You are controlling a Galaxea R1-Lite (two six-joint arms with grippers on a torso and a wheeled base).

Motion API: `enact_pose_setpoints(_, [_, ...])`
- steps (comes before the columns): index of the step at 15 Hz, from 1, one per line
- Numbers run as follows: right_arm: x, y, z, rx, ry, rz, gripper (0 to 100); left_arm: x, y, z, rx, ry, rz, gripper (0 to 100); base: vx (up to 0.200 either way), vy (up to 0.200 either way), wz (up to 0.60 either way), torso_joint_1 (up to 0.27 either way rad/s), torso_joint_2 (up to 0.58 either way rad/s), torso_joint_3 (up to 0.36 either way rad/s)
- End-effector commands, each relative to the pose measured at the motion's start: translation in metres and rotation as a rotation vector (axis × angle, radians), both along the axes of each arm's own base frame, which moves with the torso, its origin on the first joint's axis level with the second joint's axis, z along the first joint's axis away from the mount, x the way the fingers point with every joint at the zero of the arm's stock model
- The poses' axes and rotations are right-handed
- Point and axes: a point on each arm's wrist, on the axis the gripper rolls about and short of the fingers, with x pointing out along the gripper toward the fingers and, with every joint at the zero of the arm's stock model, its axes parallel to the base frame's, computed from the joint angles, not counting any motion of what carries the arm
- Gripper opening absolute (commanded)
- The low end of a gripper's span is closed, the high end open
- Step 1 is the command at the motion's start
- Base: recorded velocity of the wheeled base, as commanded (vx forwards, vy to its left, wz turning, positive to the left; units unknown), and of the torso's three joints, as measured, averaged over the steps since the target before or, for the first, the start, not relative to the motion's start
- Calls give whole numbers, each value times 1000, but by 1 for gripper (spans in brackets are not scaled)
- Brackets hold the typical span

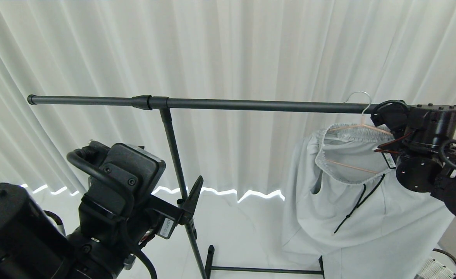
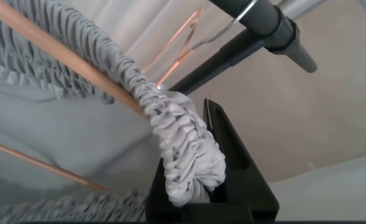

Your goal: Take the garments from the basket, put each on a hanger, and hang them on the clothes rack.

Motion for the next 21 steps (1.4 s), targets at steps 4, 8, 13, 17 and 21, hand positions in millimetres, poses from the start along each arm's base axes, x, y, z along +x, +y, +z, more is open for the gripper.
enact_pose_setpoints(4, [9, 5, -6, -7, 15, 5, 0, 0, -1, -2, 4, 5, 0, 100, 0, 0, 0, 0, 0, 0])
enact_pose_setpoints(8, [16, 23, -5, -4, 6, 47, 0, 1, -1, -2, 1, 8, -1, 100, 0, 0, 0, 0, 0, 0])
enact_pose_setpoints(13, [11, 47, -14, -15, 29, 117, 0, 1, -1, -3, -1, 11, 0, 100, 0, 0, 0, 0, 0, 0])
enact_pose_setpoints(17, [10, 56, -16, -17, 31, 142, 0, 1, -1, -3, -1, 11, 0, 100, 0, 0, 0, 0, 0, 0])
enact_pose_setpoints(21, [8, 58, -13, -12, 23, 151, 100, 1, -1, -3, -1, 11, 2, 100, 0, 0, 0, 0, 0, 0])
